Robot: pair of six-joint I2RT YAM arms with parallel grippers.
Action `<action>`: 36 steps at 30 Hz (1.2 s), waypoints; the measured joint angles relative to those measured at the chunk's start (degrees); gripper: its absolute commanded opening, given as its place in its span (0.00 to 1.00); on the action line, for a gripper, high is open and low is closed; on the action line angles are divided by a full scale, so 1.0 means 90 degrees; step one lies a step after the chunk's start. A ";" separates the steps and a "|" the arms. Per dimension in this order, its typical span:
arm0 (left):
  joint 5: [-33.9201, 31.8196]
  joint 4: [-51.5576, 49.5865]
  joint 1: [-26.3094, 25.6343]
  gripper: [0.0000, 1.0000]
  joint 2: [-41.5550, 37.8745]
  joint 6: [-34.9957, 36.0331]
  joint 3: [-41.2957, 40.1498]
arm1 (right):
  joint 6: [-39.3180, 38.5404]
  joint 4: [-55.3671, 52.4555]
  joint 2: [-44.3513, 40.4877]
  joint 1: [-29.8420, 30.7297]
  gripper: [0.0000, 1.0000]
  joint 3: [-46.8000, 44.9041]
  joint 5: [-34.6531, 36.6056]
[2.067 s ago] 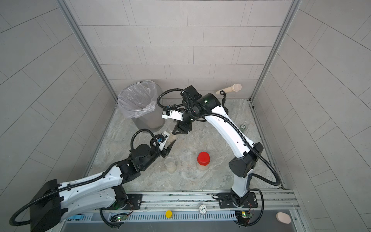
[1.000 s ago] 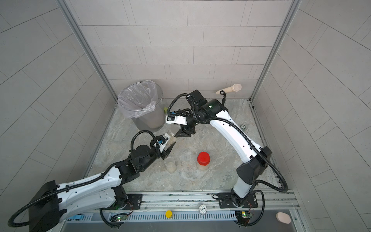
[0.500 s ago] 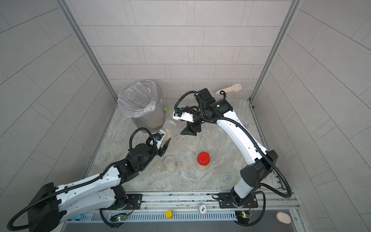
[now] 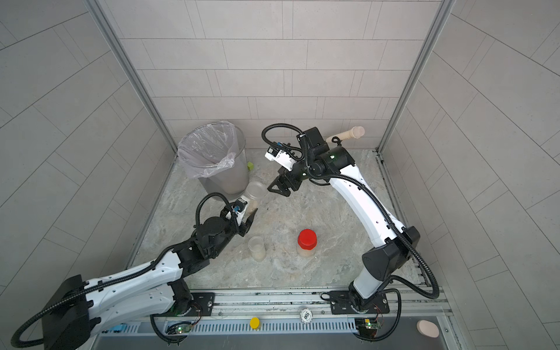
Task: Empty moldy rice from jars
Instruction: Unscrew the lid from the jar.
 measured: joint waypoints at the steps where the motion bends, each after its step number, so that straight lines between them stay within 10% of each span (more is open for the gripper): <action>1: -0.0010 0.0000 0.0000 0.07 0.0034 0.0012 0.0000 | 0.0520 0.0036 0.0012 0.0049 0.87 0.0107 0.0087; 12: -0.0041 0.0002 0.0000 0.07 0.0194 0.0155 0.0000 | 0.4252 0.0352 0.0019 0.1358 0.89 0.0029 0.1661; 36: -0.0044 0.0051 0.0000 0.07 0.0231 0.0165 0.0000 | 0.5100 0.0262 0.0644 0.1615 0.89 0.0318 0.2888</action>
